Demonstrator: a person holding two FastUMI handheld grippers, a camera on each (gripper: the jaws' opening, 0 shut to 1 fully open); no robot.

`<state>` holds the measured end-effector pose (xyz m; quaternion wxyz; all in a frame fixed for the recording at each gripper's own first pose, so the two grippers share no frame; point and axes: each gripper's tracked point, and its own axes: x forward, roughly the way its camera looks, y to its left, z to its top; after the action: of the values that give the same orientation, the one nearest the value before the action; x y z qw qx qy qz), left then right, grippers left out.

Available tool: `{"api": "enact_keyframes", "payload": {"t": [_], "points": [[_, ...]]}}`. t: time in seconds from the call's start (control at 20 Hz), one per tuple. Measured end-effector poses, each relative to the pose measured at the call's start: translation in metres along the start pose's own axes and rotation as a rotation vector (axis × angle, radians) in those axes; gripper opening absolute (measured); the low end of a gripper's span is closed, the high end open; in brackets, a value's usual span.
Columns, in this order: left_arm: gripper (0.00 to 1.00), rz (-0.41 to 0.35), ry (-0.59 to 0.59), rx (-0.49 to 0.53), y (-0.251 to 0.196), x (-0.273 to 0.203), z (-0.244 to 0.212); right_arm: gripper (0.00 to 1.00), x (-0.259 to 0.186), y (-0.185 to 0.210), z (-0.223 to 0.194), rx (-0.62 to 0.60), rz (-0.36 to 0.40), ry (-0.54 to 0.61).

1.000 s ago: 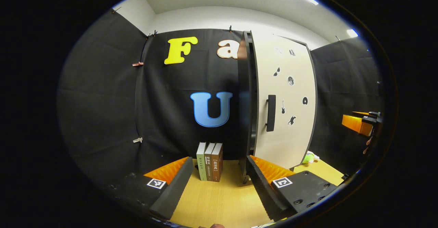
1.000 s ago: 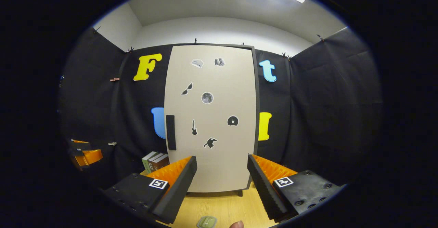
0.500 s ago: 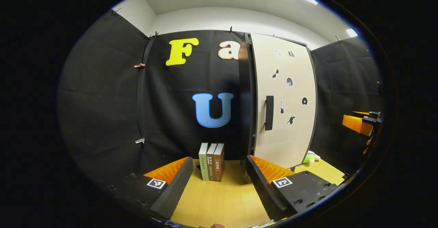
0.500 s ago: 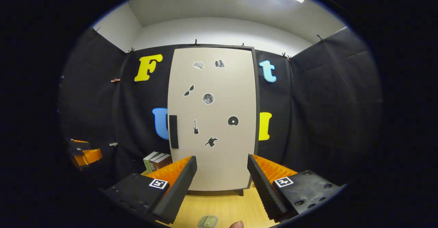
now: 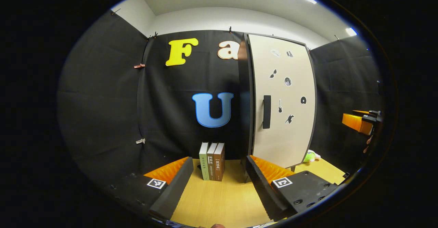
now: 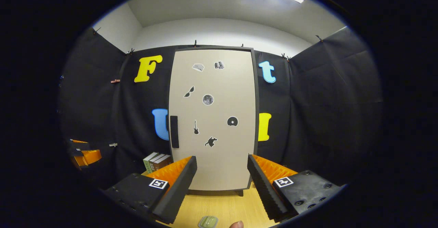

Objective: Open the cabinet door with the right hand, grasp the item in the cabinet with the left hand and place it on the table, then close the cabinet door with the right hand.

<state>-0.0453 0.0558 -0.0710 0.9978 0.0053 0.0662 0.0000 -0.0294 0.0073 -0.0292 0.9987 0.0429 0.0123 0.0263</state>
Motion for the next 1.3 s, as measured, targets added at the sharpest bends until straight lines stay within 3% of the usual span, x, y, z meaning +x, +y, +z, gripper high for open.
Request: {"api": "enact_keyframes", "payload": {"t": [0.8,1.3], "points": [[0.97,0.041,-0.013,-0.012,-0.008,-0.005,0.005,0.96,0.002,-0.008,0.007,-0.012,0.032,-0.012],[0.97,0.040,-0.034,-0.001,-0.045,0.001,0.016,0.96,0.017,-0.036,0.003,0.004,0.014,-0.010]]}}
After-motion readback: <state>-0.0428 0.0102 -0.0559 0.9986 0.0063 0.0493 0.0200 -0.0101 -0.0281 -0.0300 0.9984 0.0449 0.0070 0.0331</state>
